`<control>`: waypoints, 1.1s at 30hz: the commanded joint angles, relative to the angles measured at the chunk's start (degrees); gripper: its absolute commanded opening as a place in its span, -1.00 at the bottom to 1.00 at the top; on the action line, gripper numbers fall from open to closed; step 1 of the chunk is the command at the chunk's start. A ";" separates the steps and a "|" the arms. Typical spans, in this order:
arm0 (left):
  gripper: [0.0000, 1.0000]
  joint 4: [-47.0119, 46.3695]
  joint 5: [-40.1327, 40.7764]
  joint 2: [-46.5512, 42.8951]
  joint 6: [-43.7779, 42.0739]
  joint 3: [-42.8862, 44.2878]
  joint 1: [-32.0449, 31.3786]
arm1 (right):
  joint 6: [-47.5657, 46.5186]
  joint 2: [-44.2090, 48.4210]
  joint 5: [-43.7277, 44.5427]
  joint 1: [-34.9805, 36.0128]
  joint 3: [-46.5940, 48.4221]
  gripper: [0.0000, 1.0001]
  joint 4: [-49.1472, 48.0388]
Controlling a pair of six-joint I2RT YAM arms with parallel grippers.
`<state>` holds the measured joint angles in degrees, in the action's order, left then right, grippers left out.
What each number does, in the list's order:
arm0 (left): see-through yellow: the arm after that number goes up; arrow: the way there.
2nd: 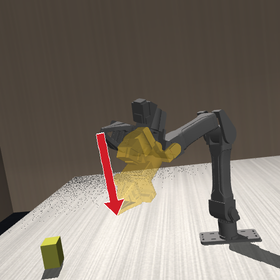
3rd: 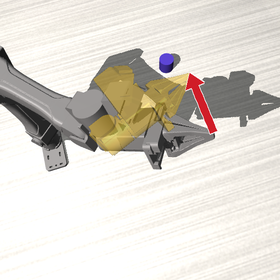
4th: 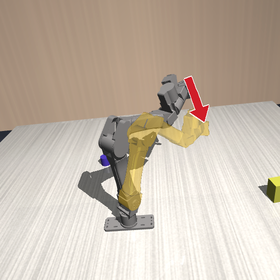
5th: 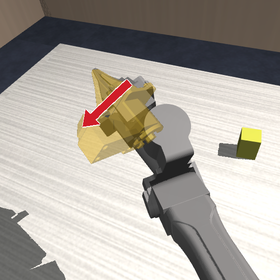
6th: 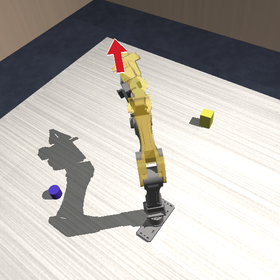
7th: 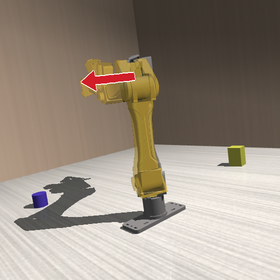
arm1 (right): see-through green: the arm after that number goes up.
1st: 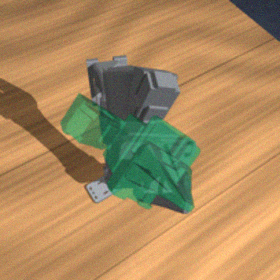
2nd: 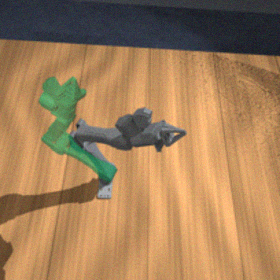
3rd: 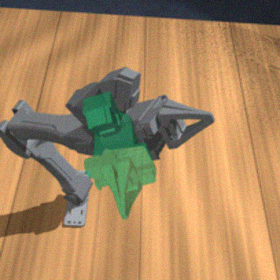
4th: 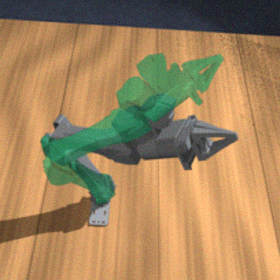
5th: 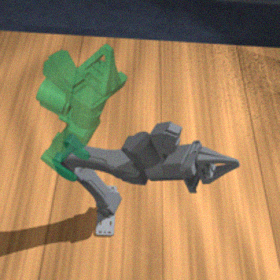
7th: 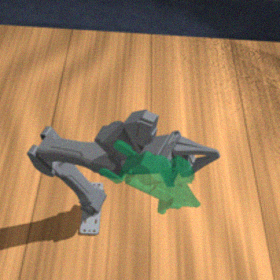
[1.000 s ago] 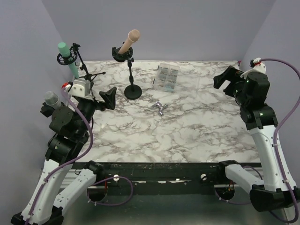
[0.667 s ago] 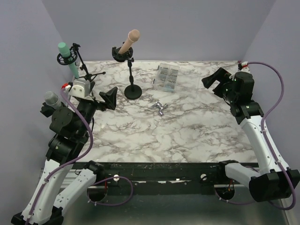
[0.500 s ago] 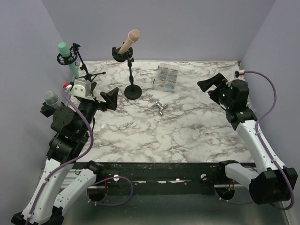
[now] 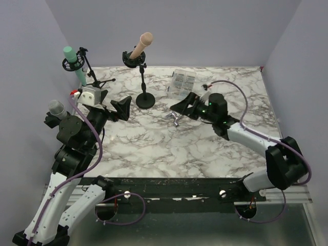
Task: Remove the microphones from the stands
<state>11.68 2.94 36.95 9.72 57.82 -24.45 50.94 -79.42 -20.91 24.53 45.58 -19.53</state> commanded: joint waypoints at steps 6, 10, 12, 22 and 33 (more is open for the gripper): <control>0.97 -1.02 0.02 -0.13 0.00 -0.90 0.28 | -18.38 -19.02 14.70 16.07 14.94 1.00 -13.02; 0.97 -1.85 1.03 -0.67 -0.56 -1.78 0.28 | -24.30 -28.72 17.55 16.36 22.42 1.00 -18.24; 0.97 -2.18 1.74 -0.74 -0.66 -2.13 0.28 | -26.72 -32.60 19.36 16.36 25.48 1.00 -20.63; 0.97 -2.43 3.24 -0.95 -1.10 -2.44 0.43 | -34.04 -45.95 22.87 16.35 37.44 0.99 -31.38; 0.97 -2.98 2.93 -1.42 -0.71 -2.89 0.63 | -38.96 -60.23 24.30 16.35 54.17 0.68 -30.97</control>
<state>9.93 5.02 35.92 9.21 55.46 -24.32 14.98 -135.55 0.89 40.88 92.53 -51.09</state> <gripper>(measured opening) 0.982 0.876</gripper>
